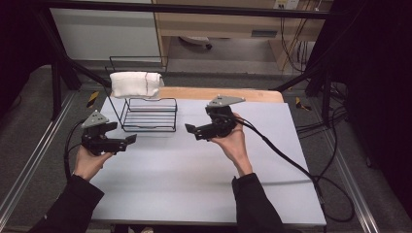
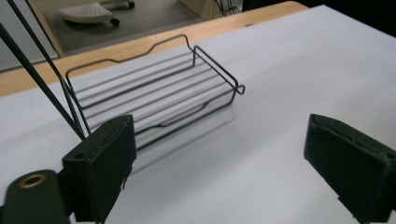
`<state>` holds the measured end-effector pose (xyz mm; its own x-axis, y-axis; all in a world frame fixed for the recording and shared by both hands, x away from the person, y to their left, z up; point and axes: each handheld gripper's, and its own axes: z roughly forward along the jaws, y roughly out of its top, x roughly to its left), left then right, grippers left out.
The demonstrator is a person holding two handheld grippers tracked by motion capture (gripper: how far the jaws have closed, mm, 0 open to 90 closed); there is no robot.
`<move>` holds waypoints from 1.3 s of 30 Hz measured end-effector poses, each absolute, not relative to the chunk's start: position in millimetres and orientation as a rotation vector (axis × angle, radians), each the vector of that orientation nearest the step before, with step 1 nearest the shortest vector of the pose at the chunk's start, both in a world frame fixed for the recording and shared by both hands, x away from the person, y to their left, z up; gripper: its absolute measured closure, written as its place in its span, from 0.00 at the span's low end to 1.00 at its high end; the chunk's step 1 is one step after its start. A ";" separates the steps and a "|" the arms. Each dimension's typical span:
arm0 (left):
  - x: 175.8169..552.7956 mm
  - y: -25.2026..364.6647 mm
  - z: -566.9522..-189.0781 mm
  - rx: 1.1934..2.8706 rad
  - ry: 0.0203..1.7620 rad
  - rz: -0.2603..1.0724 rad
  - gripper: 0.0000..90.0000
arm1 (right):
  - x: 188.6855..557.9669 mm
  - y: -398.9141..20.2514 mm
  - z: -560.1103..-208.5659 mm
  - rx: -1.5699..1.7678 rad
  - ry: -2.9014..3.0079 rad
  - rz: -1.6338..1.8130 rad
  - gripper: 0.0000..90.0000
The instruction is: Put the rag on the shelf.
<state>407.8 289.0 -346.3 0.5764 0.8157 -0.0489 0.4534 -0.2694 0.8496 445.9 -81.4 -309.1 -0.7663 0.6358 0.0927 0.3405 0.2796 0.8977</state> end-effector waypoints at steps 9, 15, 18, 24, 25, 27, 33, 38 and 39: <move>389.4 286.3 -371.6 1.914 1.001 0.470 0.06 | 431.6 -134.3 -342.5 0.974 2.251 1.492 0.01; 380.4 290.0 -391.6 1.938 0.994 0.430 0.06 | 423.5 -162.6 -367.7 1.028 2.278 1.453 0.01; 377.7 293.5 -400.5 1.941 1.011 0.415 0.07 | 418.4 -176.2 -378.8 1.051 2.282 1.442 0.01; 373.6 294.4 -410.6 1.955 1.001 0.398 0.07 | 406.9 -199.9 -398.6 1.078 2.290 1.433 0.01; 372.7 294.0 -411.9 1.963 0.998 0.402 0.07 | 405.1 -203.6 -401.6 1.086 2.290 1.434 0.01; 371.8 293.9 -414.4 1.980 0.992 0.397 0.07 | 401.4 -210.3 -407.1 1.100 2.286 1.438 0.01; 369.8 293.8 -421.7 1.988 0.986 0.386 0.07 | 390.8 -230.6 -423.3 1.119 2.291 1.431 0.01; 368.8 292.4 -426.9 1.999 0.984 0.370 0.08 | 383.5 -246.2 -433.2 1.144 2.284 1.417 0.01; 368.5 292.1 -427.9 2.001 0.983 0.364 0.08 | 382.0 -248.9 -435.7 1.150 2.289 1.408 0.01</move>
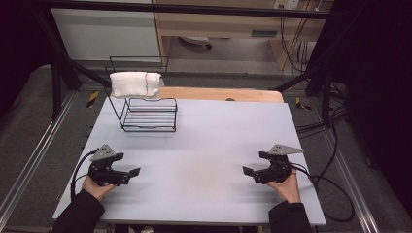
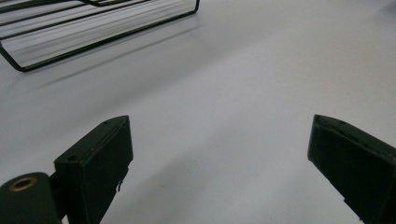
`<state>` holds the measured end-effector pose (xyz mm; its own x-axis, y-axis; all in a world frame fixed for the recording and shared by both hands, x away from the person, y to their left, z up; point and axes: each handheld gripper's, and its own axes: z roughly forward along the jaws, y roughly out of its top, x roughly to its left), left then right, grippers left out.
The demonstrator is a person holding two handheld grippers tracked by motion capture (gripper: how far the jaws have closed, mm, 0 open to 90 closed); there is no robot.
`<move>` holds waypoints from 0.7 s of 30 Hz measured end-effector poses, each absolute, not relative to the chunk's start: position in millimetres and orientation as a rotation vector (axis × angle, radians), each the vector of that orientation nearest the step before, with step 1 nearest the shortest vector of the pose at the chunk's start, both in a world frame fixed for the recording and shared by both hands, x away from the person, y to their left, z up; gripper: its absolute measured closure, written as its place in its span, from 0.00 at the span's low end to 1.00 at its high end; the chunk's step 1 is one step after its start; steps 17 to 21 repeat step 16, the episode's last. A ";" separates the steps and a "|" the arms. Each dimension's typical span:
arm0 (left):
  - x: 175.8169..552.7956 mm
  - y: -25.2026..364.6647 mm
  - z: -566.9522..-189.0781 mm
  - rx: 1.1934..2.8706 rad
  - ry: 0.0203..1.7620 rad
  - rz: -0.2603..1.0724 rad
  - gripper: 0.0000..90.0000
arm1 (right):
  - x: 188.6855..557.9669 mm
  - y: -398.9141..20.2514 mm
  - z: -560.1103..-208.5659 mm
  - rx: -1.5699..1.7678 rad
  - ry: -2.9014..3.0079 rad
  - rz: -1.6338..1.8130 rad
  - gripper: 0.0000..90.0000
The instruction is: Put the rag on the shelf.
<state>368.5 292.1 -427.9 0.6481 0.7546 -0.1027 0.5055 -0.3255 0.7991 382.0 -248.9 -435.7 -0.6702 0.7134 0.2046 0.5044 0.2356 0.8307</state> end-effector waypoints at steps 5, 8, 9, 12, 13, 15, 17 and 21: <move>368.6 290.6 -432.2 2.022 0.977 0.364 0.08 | 376.9 -258.1 -445.6 1.190 2.295 1.393 0.01; 369.0 291.1 -433.5 2.019 0.982 0.355 0.08 | 373.6 -261.1 -449.0 1.200 2.298 1.392 0.01; 369.1 291.1 -433.9 2.020 0.983 0.354 0.08 | 373.0 -261.4 -449.6 1.197 2.300 1.387 0.01; 368.7 290.5 -434.1 2.024 0.977 0.357 0.08 | 371.9 -261.8 -449.7 1.199 2.295 1.390 0.01; 368.5 290.4 -433.9 2.023 0.976 0.356 0.08 | 371.8 -262.1 -449.5 1.199 2.294 1.389 0.01; 368.7 290.4 -434.2 2.025 0.977 0.353 0.08 | 371.5 -262.6 -449.2 1.194 2.292 1.393 0.01; 368.9 290.6 -434.7 2.026 0.980 0.351 0.08 | 371.1 -262.5 -449.3 1.199 2.291 1.395 0.01; 368.9 290.6 -434.7 2.026 0.980 0.351 0.08 | 371.1 -262.5 -449.3 1.199 2.291 1.395 0.01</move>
